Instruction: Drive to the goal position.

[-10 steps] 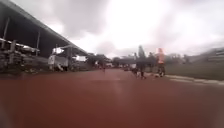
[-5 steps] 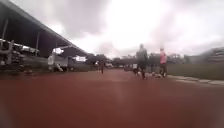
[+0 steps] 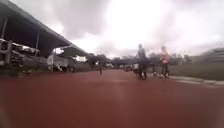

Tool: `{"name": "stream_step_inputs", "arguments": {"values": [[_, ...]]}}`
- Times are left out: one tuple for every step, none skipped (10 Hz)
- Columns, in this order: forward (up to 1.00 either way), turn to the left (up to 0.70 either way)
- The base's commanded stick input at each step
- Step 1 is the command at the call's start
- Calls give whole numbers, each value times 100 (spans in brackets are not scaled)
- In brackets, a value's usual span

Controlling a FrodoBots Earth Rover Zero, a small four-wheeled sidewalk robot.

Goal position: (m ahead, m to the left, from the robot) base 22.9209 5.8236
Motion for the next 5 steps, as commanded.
{"name": "stream_step_inputs", "arguments": {"values": [[50,2],[50,2],[50,2],[50,2],[50,2]]}}
